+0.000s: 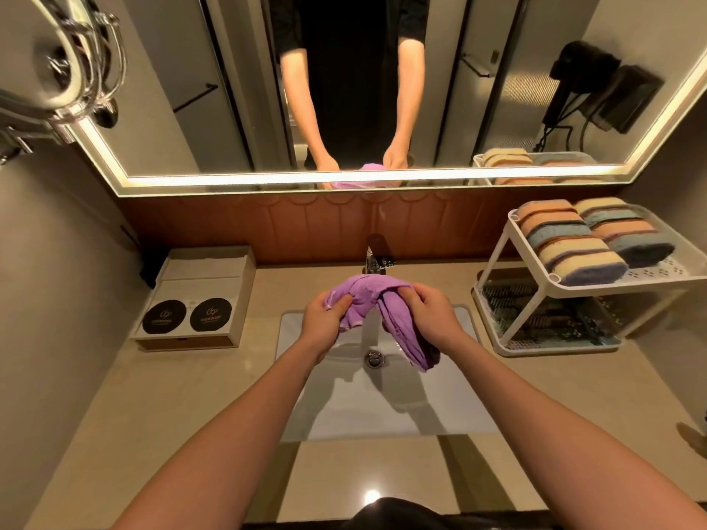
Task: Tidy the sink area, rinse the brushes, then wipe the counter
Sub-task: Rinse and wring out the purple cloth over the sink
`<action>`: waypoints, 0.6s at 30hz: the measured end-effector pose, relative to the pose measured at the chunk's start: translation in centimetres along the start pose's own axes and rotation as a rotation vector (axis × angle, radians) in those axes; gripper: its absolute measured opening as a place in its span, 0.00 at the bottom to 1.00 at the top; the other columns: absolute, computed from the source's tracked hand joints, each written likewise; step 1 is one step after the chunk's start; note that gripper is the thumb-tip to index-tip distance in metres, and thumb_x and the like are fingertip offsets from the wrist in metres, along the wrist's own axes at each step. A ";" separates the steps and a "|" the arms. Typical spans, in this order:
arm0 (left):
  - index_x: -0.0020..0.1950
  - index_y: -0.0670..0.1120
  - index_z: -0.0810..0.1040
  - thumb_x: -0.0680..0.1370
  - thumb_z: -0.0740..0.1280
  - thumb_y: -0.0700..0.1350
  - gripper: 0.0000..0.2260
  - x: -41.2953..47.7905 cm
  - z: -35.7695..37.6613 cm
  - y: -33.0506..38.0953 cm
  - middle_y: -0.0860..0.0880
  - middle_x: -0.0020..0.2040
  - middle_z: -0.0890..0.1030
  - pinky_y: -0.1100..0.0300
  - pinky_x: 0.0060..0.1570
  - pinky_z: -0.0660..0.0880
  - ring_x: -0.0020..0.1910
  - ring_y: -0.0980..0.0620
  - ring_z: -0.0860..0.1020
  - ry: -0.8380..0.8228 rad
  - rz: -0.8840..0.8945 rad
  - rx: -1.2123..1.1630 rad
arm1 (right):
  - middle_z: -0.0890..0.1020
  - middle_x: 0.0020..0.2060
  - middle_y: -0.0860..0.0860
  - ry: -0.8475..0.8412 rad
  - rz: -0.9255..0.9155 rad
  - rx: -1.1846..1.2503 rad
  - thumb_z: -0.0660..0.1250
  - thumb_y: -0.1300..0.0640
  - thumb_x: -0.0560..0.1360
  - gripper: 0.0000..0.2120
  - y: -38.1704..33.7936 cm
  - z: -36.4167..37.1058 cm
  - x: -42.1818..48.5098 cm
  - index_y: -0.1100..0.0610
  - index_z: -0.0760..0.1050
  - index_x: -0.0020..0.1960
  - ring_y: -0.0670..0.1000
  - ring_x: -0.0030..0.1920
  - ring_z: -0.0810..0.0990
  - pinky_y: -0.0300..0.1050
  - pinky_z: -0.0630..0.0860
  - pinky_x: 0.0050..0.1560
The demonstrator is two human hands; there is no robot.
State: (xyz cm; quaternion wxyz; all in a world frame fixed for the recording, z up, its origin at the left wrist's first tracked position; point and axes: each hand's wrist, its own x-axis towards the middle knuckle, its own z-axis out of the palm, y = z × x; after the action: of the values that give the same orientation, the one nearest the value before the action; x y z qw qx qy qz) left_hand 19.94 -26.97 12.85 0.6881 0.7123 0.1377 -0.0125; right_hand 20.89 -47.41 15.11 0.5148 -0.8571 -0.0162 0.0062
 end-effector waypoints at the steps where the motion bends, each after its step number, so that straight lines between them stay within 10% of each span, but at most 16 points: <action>1: 0.52 0.49 0.80 0.79 0.72 0.43 0.03 0.2 -0.3 -0.2 0.46 0.49 0.86 0.57 0.44 0.79 0.45 0.48 0.83 0.040 -0.005 0.022 | 0.85 0.43 0.51 -0.001 -0.051 -0.095 0.60 0.51 0.84 0.15 -0.2 -0.3 0.0 0.57 0.83 0.51 0.53 0.44 0.80 0.48 0.73 0.44; 6: 0.61 0.45 0.72 0.73 0.74 0.58 0.24 0.6 -0.8 -1.5 0.43 0.46 0.82 0.53 0.39 0.75 0.38 0.46 0.78 0.015 -0.226 0.137 | 0.82 0.38 0.45 -0.002 -0.178 -0.226 0.59 0.51 0.84 0.16 -1.5 -0.5 -0.2 0.56 0.83 0.48 0.46 0.38 0.76 0.44 0.67 0.41; 11: 0.62 0.50 0.67 0.77 0.69 0.54 0.19 -2.4 1.1 -0.5 0.49 0.64 0.64 0.46 0.67 0.62 0.63 0.47 0.66 0.323 0.034 0.564 | 0.78 0.31 0.57 -0.088 0.034 -0.155 0.61 0.46 0.83 0.26 -3.1 0.4 0.5 0.66 0.77 0.37 0.52 0.33 0.72 0.47 0.66 0.37; 13: 0.56 0.49 0.68 0.78 0.68 0.53 0.14 -3.8 2.2 0.2 0.50 0.59 0.68 0.49 0.60 0.70 0.56 0.49 0.71 0.313 0.160 0.435 | 0.78 0.33 0.58 -0.093 0.247 0.081 0.64 0.47 0.81 0.24 -3.6 1.2 0.9 0.67 0.76 0.39 0.53 0.35 0.74 0.46 0.69 0.38; 18: 0.60 0.46 0.73 0.80 0.68 0.53 0.14 -4.6 3.0 1.4 0.43 0.55 0.83 0.53 0.50 0.81 0.51 0.47 0.84 -0.063 -0.151 -0.135 | 0.81 0.41 0.60 -0.080 0.633 0.676 0.62 0.60 0.84 0.09 -5.5 1.7 1.2 0.65 0.76 0.50 0.55 0.36 0.80 0.45 0.79 0.25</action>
State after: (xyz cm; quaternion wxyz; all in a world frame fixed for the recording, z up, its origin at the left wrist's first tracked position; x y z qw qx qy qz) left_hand 16.35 -30.81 15.05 0.7357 0.6512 0.1695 -0.0774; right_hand 21.91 -43.26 19.17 0.7371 -0.6031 0.2291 0.2010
